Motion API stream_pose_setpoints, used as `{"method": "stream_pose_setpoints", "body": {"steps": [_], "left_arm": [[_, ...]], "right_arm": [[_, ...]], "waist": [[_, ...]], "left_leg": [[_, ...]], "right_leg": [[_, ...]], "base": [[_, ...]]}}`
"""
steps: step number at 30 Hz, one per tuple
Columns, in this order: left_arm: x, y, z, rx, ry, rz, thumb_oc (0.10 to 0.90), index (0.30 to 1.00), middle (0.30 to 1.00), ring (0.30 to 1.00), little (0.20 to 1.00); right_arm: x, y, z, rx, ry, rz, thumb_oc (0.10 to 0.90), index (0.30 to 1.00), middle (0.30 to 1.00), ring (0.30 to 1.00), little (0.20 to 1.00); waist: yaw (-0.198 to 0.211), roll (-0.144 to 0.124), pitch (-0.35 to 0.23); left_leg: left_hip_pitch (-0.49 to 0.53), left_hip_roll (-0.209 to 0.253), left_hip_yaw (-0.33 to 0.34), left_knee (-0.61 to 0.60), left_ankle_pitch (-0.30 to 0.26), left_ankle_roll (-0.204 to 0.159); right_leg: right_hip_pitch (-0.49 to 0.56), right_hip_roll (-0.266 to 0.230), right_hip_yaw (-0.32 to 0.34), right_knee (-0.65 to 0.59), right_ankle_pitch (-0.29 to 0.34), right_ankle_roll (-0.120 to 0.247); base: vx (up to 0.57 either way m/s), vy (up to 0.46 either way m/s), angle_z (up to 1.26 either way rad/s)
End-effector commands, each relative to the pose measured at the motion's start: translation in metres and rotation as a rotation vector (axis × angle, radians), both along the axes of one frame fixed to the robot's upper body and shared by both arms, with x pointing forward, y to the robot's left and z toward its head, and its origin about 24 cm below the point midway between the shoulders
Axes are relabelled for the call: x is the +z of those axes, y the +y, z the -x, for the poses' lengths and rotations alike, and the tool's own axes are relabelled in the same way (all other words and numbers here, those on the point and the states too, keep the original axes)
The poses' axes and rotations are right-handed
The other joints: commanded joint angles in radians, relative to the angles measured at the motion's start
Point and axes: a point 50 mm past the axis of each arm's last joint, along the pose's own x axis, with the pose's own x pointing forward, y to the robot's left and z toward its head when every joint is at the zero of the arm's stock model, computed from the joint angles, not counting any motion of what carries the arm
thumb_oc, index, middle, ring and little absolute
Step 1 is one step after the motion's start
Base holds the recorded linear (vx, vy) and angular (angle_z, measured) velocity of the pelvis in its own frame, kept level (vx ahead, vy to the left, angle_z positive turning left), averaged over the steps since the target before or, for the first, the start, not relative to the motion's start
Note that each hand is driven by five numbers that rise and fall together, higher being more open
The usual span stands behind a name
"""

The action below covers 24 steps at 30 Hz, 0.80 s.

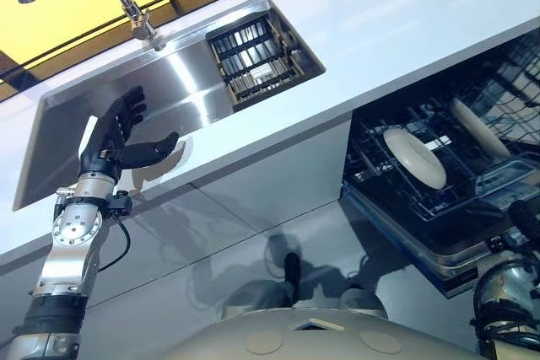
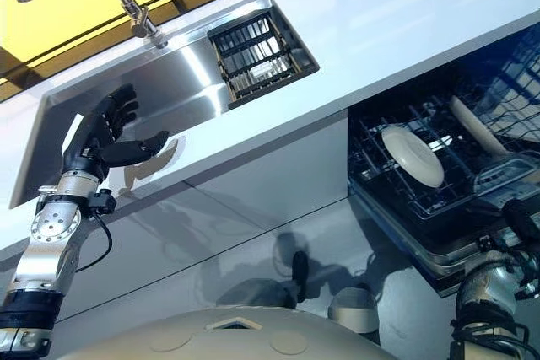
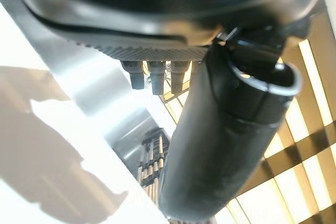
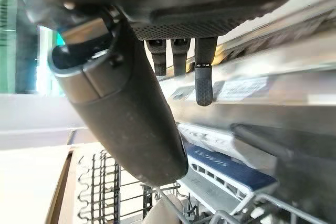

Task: Pick up plates and place into dishwasher.

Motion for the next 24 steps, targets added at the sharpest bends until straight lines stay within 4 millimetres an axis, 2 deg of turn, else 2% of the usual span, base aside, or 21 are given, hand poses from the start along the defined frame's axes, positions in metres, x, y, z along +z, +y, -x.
{"method": "stream_pose_setpoints", "body": {"steps": [1,5,10,15,19,24], "left_arm": [[0.059,0.005,-0.014,0.037,-0.341,0.014,0.800,0.900,0.900,0.900,0.900],[0.057,0.008,-0.010,0.062,-0.333,0.029,0.800,0.900,0.900,0.900,0.900],[0.052,0.008,-0.006,0.071,-0.323,0.034,0.800,0.900,0.900,0.900,0.900],[0.051,0.012,-0.002,0.084,-0.323,0.028,0.800,0.900,0.900,0.900,0.900],[0.053,0.017,0.001,0.100,-0.331,0.014,0.800,0.900,0.900,0.900,0.900],[0.055,0.022,-0.001,0.105,-0.333,-0.002,0.800,0.900,0.900,0.900,0.900]], "right_arm": [[0.094,0.009,-0.053,0.031,-0.325,0.369,0.800,0.900,0.900,0.900,0.900],[0.103,0.020,-0.051,0.023,-0.362,0.454,0.800,0.900,0.900,0.900,0.900],[0.120,0.038,-0.046,-0.027,-0.387,0.643,0.800,0.900,0.900,0.900,0.900],[0.125,0.047,-0.046,0.050,-0.364,0.704,0.800,0.900,0.900,0.900,0.900],[0.109,0.050,-0.049,0.161,-0.355,0.566,0.800,0.900,0.900,0.900,0.900],[0.075,0.054,-0.056,0.265,-0.288,0.352,0.800,0.900,0.900,0.900,0.900]], "waist": [[0.055,-0.012,-0.006],[0.048,-0.019,-0.016],[0.040,-0.041,-0.026],[0.030,-0.066,-0.033],[0.026,-0.090,-0.037],[0.030,-0.123,-0.044]], "left_leg": [[0.029,0.010,0.007,0.094,-0.072,-0.028],[0.041,0.013,0.017,0.088,-0.077,-0.022],[0.053,0.014,0.021,0.086,-0.085,-0.010],[0.064,0.017,0.029,0.084,-0.092,-0.004],[0.069,0.020,0.038,0.080,-0.094,0.000],[0.078,0.025,0.044,0.071,-0.095,0.004]], "right_leg": [[-0.090,0.007,-0.012,0.215,-0.130,-0.050],[-0.084,0.013,-0.002,0.203,-0.128,-0.048],[-0.077,0.026,0.016,0.194,-0.124,-0.051],[-0.067,0.033,0.033,0.180,-0.114,-0.046],[-0.062,0.041,0.043,0.164,-0.103,-0.043],[-0.051,0.051,0.047,0.142,-0.087,-0.041]], "base": [[0.04,0.043,0.05],[0.02,0.031,-0.01],[0.00,0.001,-0.07],[-0.01,0.008,-0.05],[-0.03,-0.017,-0.07],[-0.02,-0.032,-0.08]]}}
